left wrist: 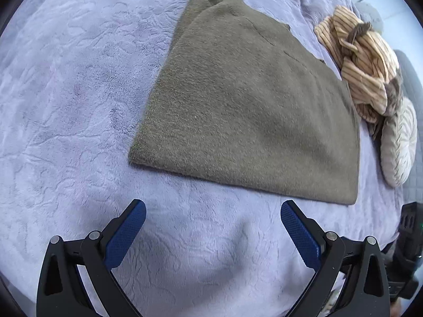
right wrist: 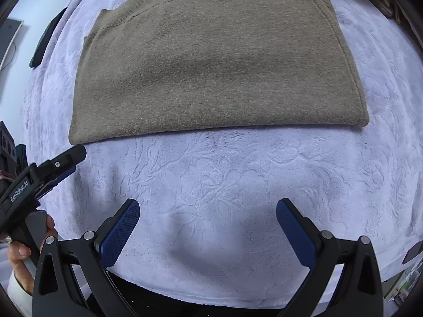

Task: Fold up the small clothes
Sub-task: 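Withdraw both tools from the folded sweater, then grasp the folded sweater edge with the left tool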

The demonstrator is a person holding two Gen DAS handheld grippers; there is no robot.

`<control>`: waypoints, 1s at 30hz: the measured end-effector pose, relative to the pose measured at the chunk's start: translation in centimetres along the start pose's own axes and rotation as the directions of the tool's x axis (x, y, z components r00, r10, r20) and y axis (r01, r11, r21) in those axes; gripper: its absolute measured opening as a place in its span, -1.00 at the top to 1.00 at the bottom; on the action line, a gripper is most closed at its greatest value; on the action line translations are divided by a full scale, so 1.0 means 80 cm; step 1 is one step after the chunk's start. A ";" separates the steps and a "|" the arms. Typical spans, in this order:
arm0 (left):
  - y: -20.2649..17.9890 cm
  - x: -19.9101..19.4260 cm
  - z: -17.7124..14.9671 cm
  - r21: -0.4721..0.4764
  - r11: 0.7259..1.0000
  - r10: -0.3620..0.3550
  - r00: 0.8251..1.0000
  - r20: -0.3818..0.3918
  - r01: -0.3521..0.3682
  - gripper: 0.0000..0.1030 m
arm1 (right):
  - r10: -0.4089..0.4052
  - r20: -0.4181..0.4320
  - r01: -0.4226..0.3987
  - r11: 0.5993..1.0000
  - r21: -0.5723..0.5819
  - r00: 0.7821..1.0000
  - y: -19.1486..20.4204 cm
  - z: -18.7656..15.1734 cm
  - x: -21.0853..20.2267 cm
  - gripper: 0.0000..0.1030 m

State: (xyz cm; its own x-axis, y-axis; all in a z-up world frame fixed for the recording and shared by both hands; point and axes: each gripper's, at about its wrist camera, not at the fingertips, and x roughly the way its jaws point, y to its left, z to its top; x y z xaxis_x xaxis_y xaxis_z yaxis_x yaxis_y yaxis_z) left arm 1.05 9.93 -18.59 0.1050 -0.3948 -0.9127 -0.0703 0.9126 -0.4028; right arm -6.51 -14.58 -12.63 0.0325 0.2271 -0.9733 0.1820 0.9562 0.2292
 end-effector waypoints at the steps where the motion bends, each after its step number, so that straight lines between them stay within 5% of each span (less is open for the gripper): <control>1: 0.005 0.002 0.002 -0.008 1.000 -0.016 1.000 -0.001 0.016 -0.98 | -0.003 0.000 0.003 1.000 -0.001 1.000 0.001 0.001 0.001 -1.00; 11: 0.011 0.033 0.025 -0.075 0.972 -0.222 0.974 0.036 0.224 -0.98 | -0.043 0.086 0.047 0.998 -0.045 0.995 0.014 0.044 0.004 -1.00; 15: 0.008 0.042 0.030 -0.095 0.964 -0.245 0.968 0.060 0.250 -0.98 | -0.061 0.142 0.071 0.996 -0.063 0.988 0.018 0.081 0.012 -0.94; 19: 0.010 0.052 0.035 -0.134 0.955 -0.255 0.962 0.097 0.266 -0.98 | -0.044 0.110 0.050 0.997 -0.053 0.993 0.008 0.098 0.039 -0.25; 24: 0.003 0.054 0.044 -0.200 0.941 -0.245 0.957 0.154 0.273 -0.98 | -0.014 0.102 0.025 0.994 -0.108 0.995 -0.002 0.098 0.051 -0.25; 28: -0.028 0.026 0.051 -0.103 0.947 -0.276 0.935 0.221 0.304 -0.98 | -0.008 0.093 0.021 0.991 -0.135 0.996 -0.008 0.095 0.049 -0.25; 30: -0.035 0.033 0.058 -0.091 0.958 -0.247 0.945 0.216 0.271 -0.98 | 0.000 0.091 0.012 0.992 -0.126 0.996 -0.013 0.095 0.049 -0.25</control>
State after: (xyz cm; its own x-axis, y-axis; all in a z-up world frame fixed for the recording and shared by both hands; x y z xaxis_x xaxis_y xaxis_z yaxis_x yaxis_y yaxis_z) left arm 6.16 6.82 -19.58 0.3304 -0.5753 -0.7482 -0.1292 0.7577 -0.6397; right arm 0.92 -16.07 -16.72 0.1218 0.2090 -0.9703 0.0574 0.9745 0.2171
